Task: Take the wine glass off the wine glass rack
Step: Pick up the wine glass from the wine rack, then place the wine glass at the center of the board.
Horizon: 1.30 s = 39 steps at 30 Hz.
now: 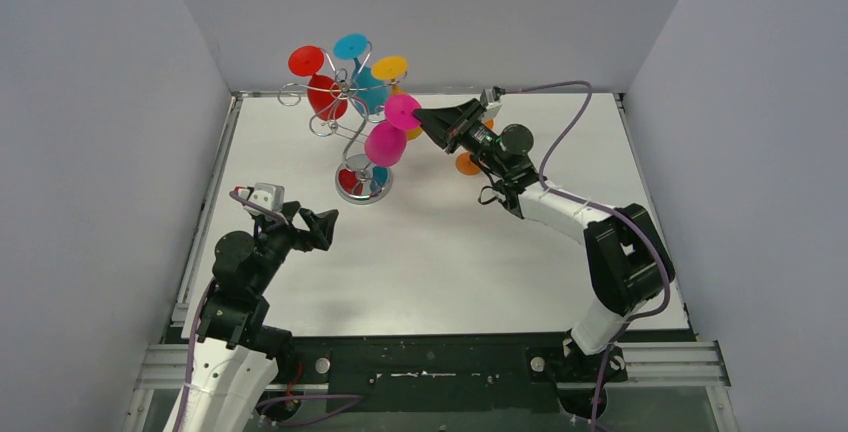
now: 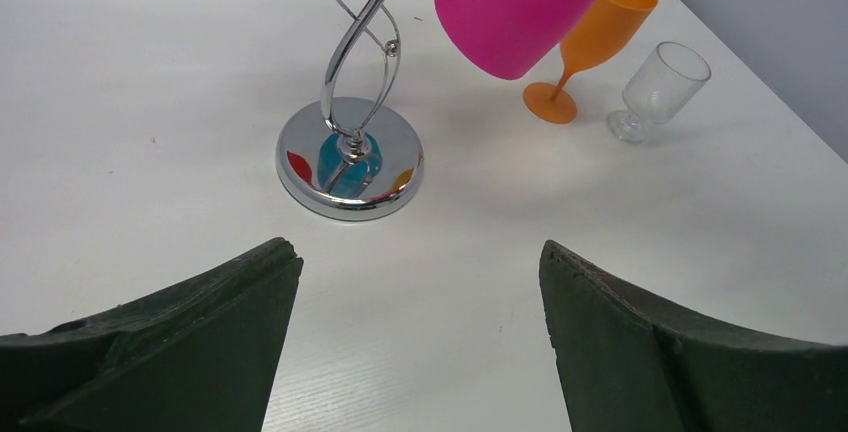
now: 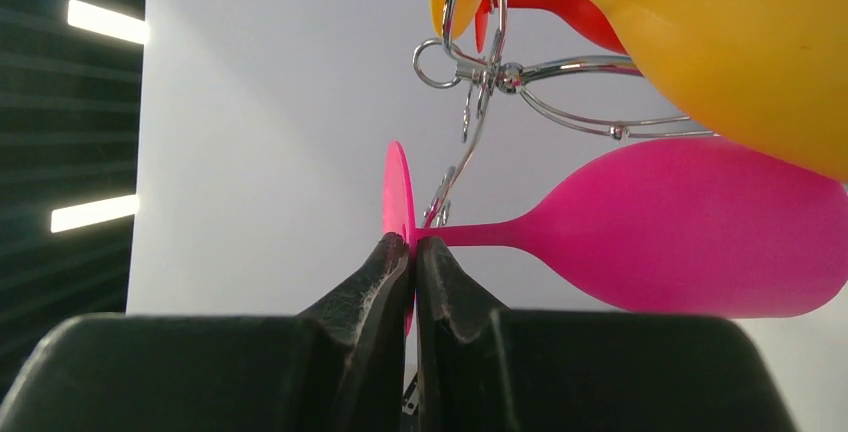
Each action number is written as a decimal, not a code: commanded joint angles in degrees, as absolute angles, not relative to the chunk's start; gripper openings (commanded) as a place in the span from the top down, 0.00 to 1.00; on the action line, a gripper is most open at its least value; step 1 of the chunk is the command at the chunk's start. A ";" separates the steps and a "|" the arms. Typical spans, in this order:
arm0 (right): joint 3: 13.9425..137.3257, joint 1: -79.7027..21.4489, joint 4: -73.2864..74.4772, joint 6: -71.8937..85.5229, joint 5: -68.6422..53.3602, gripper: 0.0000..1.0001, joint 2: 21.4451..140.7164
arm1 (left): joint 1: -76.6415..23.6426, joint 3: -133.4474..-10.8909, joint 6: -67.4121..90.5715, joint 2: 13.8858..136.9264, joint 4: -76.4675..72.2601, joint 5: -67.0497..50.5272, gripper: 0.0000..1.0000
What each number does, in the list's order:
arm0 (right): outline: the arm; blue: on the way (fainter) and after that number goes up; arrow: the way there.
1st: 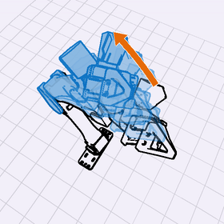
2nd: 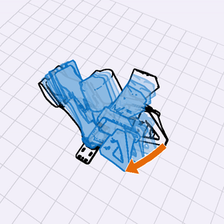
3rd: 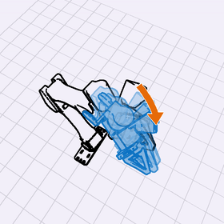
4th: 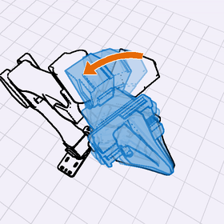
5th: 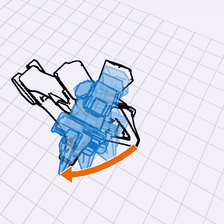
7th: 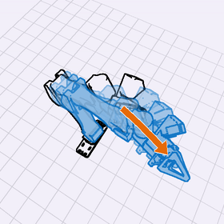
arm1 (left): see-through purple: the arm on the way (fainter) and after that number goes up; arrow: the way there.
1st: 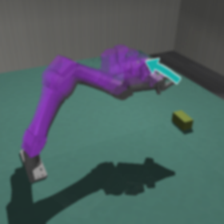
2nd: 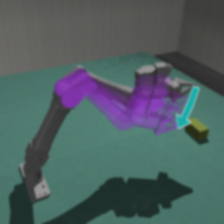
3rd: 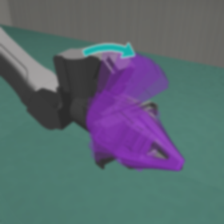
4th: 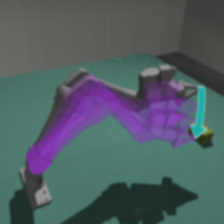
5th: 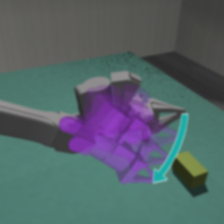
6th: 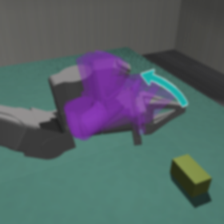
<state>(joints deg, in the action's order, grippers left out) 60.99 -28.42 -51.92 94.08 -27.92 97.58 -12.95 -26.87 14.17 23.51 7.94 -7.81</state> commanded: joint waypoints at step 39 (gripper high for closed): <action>40.07 -36.56 -31.50 38.20 -42.63 1.00 68.73 | -15.51 -21.43 57.85 39.86 -42.18 -47.41 0.25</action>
<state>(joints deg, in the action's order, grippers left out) 40.64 -35.18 -24.82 42.15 -39.42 71.44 -13.39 -19.75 53.21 35.83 -32.58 -42.54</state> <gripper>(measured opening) 0.062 0.752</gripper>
